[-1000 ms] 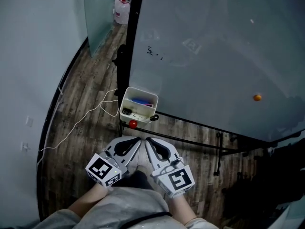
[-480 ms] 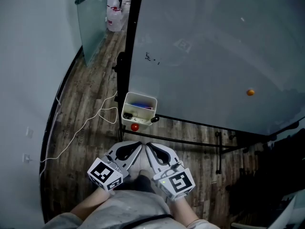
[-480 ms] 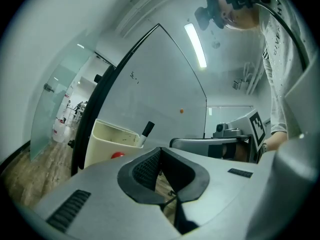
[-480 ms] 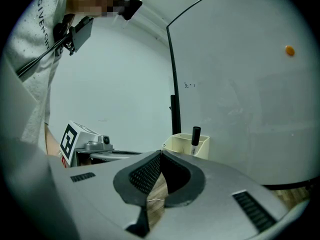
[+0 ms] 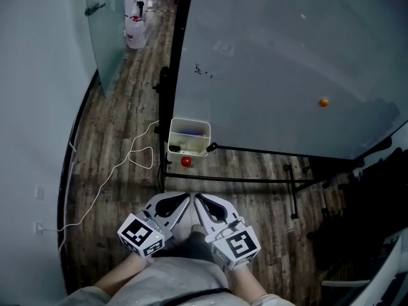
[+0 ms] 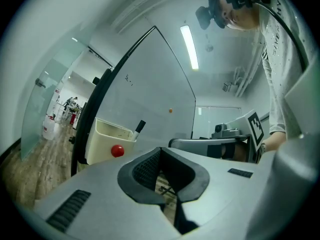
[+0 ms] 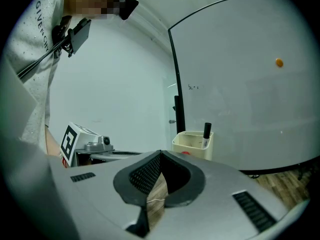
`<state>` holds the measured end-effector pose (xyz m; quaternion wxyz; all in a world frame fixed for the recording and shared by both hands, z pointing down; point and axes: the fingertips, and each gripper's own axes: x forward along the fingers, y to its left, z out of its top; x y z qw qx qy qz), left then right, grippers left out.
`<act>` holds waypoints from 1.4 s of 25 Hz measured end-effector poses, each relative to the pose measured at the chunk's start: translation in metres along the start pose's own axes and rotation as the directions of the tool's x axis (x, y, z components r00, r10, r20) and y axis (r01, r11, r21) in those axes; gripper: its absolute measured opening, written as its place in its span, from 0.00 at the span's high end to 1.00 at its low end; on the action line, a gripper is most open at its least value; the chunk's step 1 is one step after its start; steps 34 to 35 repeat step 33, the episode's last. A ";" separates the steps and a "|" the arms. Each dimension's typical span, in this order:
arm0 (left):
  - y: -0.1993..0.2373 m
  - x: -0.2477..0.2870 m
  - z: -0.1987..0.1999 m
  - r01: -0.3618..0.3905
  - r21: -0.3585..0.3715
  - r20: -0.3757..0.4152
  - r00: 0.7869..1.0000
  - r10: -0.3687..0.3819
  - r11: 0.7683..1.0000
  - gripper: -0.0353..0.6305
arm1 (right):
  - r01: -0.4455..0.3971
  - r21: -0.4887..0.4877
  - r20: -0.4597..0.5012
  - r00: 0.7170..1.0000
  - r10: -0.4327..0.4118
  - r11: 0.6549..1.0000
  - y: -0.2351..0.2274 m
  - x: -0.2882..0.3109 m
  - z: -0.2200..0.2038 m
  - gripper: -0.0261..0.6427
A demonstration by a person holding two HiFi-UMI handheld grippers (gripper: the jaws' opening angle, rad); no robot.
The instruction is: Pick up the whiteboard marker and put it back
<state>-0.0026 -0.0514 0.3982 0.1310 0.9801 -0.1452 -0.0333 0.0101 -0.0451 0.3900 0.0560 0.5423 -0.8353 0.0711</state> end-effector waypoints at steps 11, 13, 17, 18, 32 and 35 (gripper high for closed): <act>-0.010 -0.046 -0.011 -0.003 -0.019 0.015 1.000 0.003 1.000 0.92 | 0.020 0.019 0.004 1.000 -0.020 1.000 0.048 -0.015 -0.013 0.93; -0.013 -0.053 -0.011 -0.022 -0.022 0.017 1.000 0.022 1.000 0.92 | 0.001 0.014 0.007 1.000 -0.001 1.000 0.055 -0.019 -0.014 0.93; -0.024 -0.061 -0.009 -0.050 -0.027 0.038 0.998 0.051 0.998 0.92 | -0.024 0.002 0.011 1.000 0.024 1.000 0.062 -0.031 -0.010 0.93; -0.028 -0.063 -0.009 -0.052 -0.024 0.044 0.998 0.053 0.998 0.93 | -0.027 0.002 0.013 1.000 0.027 1.000 0.063 -0.035 -0.010 0.93; -0.141 -0.093 -0.022 -0.120 -0.018 0.046 0.992 0.121 0.993 0.92 | -0.056 0.038 0.054 0.997 0.054 0.998 0.100 -0.148 -0.016 0.93; -0.152 -0.095 -0.024 -0.120 -0.017 0.047 0.992 0.121 0.993 0.92 | -0.056 0.035 0.054 0.997 0.054 0.998 0.103 -0.157 -0.018 0.93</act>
